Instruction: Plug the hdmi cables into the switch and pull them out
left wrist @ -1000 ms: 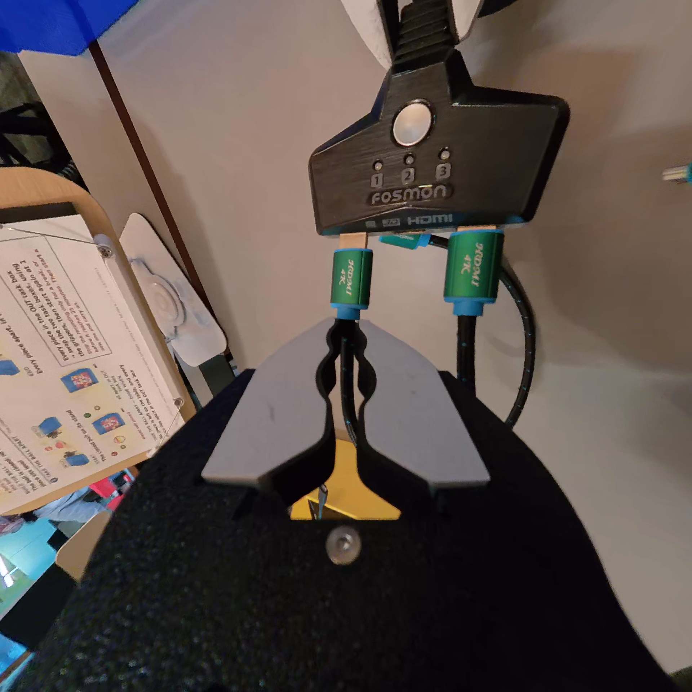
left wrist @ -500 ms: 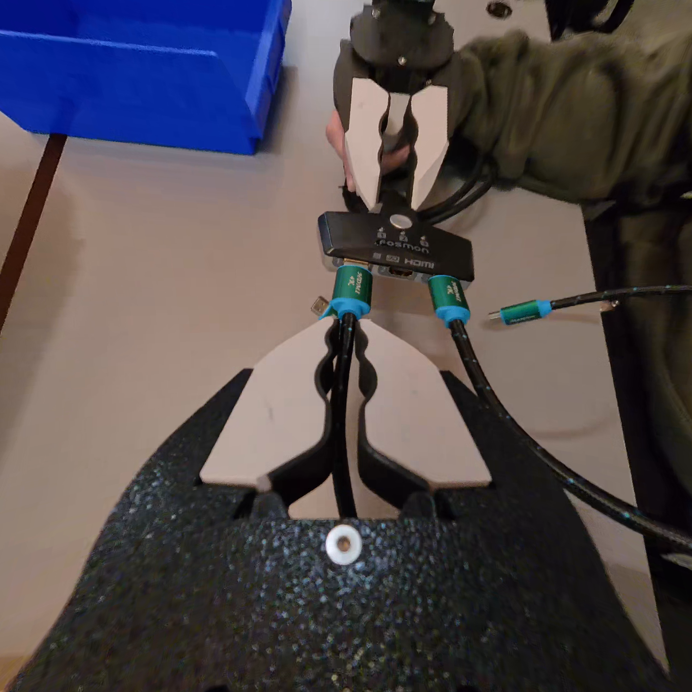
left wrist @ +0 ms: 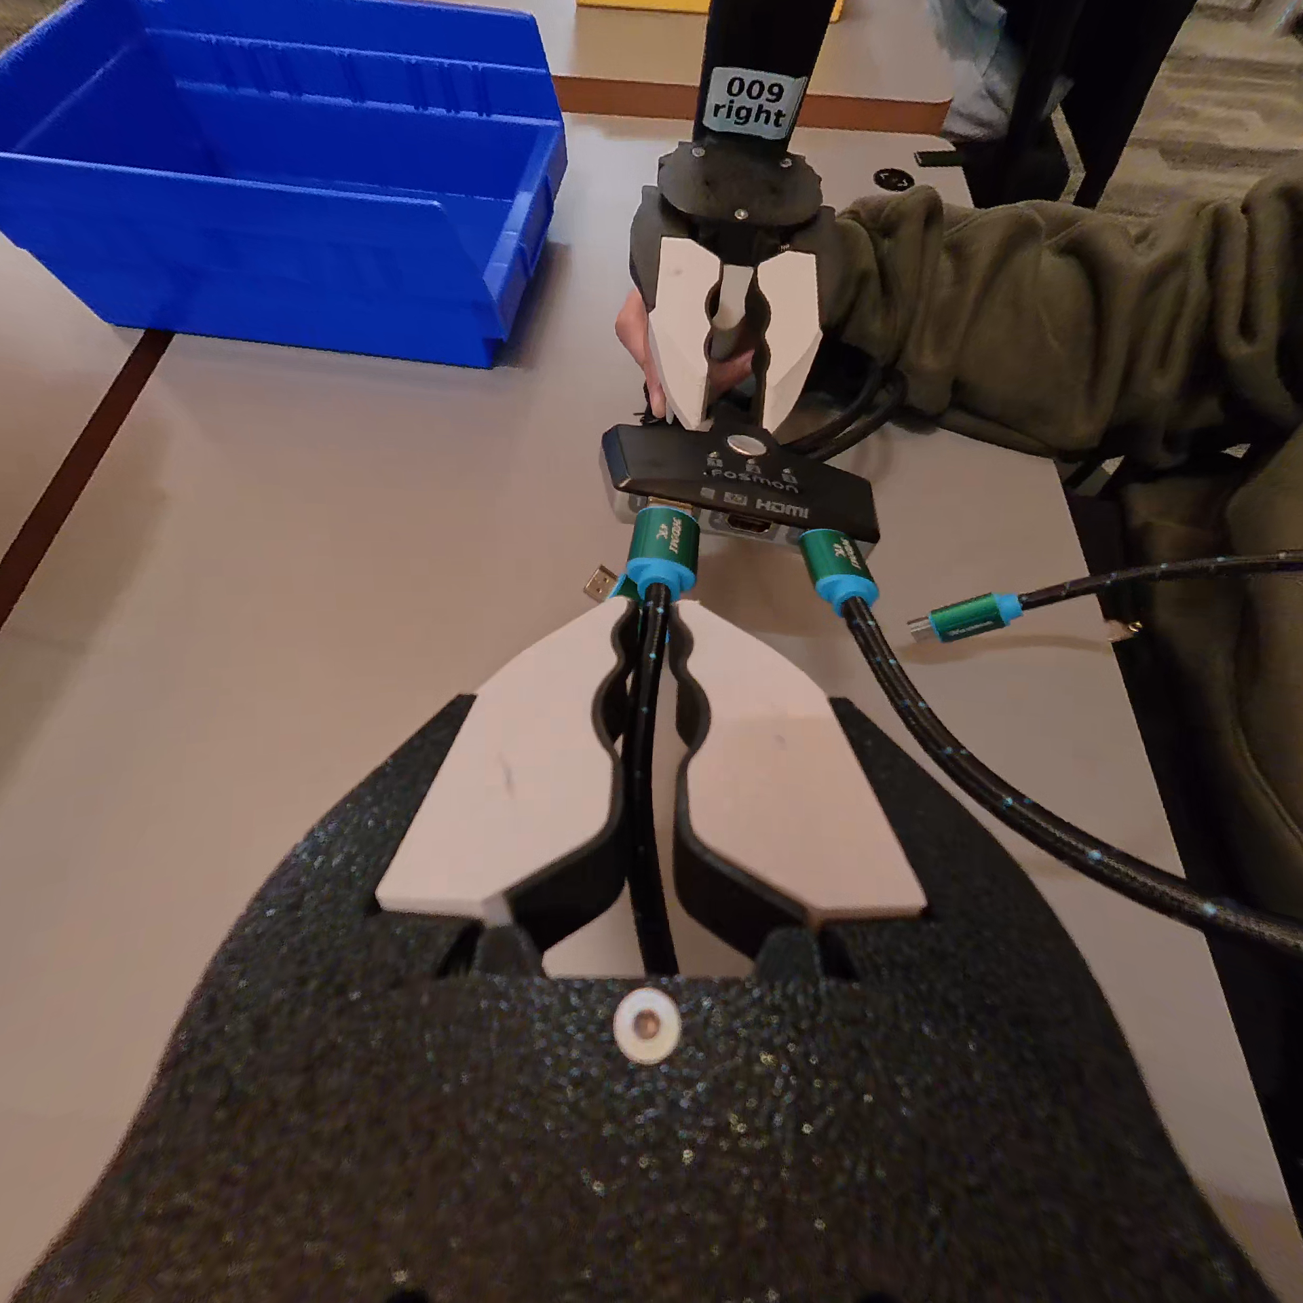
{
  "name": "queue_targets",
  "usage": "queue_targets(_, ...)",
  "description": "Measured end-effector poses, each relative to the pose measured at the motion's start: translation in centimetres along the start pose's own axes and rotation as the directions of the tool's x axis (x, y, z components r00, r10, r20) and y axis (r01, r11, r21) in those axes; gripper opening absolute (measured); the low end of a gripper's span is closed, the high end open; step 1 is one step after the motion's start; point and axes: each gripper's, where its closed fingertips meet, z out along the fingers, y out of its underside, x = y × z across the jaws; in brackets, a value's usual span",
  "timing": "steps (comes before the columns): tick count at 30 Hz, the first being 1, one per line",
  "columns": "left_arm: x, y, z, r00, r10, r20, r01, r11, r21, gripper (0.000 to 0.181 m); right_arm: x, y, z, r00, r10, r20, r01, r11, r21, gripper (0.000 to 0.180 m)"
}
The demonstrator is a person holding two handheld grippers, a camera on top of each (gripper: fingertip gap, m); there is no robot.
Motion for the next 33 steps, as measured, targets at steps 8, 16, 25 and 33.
queue_targets(8,0.0,-0.2,0.1,0.988,0.126,0.086,-0.121,0.991,-0.061,0.006,0.3,0.0,0.0,1.000,0.018,-0.013,-0.018,1.000,-0.003,0.022)
queue_targets(16,-0.4,0.0,0.2,0.984,0.176,0.039,-0.168,0.973,-0.159,0.006,0.0,0.8,0.6,1.000,0.000,0.000,0.000,0.998,-0.066,0.022)
queue_targets(25,-0.6,0.2,0.3,0.982,0.186,0.038,-0.175,0.964,-0.201,0.006,0.0,0.9,0.6,1.000,-0.002,-0.007,0.002,0.997,-0.074,0.022)
queue_targets(33,-1.1,-0.1,0.3,0.986,0.127,0.112,-0.117,0.989,-0.086,0.006,1.0,0.0,0.0,0.997,0.006,-0.076,-0.006,1.000,-0.002,0.022)
